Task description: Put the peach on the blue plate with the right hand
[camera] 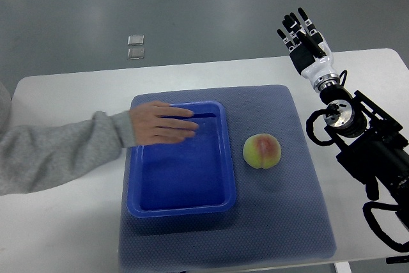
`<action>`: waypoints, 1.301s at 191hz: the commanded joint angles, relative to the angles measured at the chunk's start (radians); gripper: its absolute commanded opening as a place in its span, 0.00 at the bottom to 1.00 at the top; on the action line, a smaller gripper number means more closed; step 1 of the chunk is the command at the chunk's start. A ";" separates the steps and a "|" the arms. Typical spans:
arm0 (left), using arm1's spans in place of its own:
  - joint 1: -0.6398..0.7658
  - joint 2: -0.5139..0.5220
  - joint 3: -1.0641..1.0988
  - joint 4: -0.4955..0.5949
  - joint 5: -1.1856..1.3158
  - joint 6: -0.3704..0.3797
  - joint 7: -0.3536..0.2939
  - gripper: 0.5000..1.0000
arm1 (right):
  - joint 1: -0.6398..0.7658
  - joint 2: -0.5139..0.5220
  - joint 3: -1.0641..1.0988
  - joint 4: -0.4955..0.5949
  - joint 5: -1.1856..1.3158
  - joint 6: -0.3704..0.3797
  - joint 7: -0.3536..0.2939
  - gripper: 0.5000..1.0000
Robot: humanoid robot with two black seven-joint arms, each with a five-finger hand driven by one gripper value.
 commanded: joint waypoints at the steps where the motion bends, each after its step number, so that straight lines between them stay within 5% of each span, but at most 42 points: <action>1: 0.000 0.000 0.002 0.000 0.000 -0.002 0.000 1.00 | 0.004 0.000 0.000 0.000 0.000 0.000 0.000 0.86; 66: 0.000 0.000 -0.001 -0.002 0.000 -0.002 -0.001 1.00 | 0.011 0.000 -0.072 0.015 -0.005 0.000 -0.002 0.86; 118: 0.000 0.000 -0.001 0.000 0.000 -0.002 -0.001 1.00 | 0.160 -0.186 -0.419 0.138 -0.303 0.019 -0.009 0.86; 169: -0.001 0.000 0.000 -0.011 0.002 -0.015 -0.001 1.00 | 0.384 -0.462 -0.816 0.376 -0.744 0.057 -0.153 0.86; 205: -0.001 0.000 0.005 -0.013 0.005 -0.017 -0.001 1.00 | 0.671 -0.637 -1.124 0.560 -0.774 0.342 -0.433 0.86; 249: -0.010 0.000 0.002 -0.013 0.008 -0.017 -0.001 1.00 | 0.768 -0.764 -1.192 0.804 -0.715 0.349 -0.472 0.86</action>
